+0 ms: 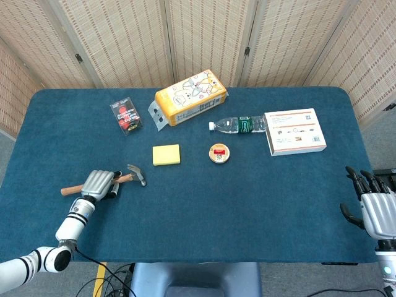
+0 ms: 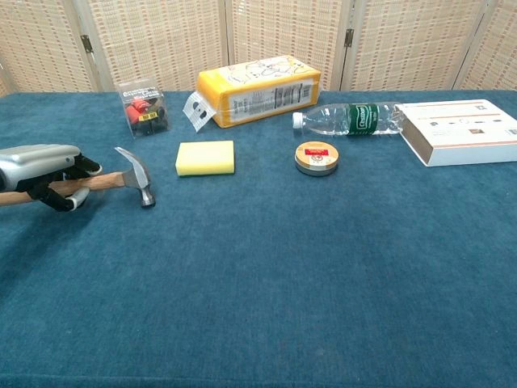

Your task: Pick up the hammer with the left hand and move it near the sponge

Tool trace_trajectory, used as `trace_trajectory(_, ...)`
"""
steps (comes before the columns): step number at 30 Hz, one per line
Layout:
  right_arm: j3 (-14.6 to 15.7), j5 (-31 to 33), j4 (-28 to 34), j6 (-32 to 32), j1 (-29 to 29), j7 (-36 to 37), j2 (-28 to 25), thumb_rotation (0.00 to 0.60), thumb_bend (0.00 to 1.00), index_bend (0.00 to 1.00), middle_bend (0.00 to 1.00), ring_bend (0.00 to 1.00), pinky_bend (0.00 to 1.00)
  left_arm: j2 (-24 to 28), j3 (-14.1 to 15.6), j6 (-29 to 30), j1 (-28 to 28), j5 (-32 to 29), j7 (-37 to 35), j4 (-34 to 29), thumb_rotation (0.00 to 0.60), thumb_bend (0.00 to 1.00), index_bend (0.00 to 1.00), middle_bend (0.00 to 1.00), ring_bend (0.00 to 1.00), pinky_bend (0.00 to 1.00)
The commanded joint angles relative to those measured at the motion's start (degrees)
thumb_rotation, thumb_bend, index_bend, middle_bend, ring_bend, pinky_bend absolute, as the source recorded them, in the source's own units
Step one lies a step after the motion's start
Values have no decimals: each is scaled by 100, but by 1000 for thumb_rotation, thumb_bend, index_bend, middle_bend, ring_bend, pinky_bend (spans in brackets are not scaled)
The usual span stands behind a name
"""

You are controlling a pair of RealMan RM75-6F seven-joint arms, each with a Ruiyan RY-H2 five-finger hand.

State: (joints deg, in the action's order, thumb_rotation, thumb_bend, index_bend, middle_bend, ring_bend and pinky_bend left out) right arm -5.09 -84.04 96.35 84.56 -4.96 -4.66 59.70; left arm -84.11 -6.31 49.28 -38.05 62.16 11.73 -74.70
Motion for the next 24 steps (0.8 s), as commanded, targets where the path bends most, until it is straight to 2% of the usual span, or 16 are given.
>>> trace_trajectory(1,2,-8,-1,21,12,12,-2,600,245,0,244,115,177,58,-67,125,13,329,-364,74,600,685,611,693,608,710)
trace_trajectory(9,12,-37,6,53,27,2,11,600,245,0,246,115,177,225,-205,696,-10,1391,-1567,189,600,699,649,745,642,811)
trace_trajectory(15,16,-51,32,43,17,-40,16,600,245,0,252,115,177,143,-220,1113,-220,2175,-2234,504,600,704,684,789,681,875)
trace_trajectory(24,28,-22,63,78,59,-74,7,600,244,0,259,119,177,-260,-317,713,-791,2340,-2640,1271,600,704,701,806,702,914)
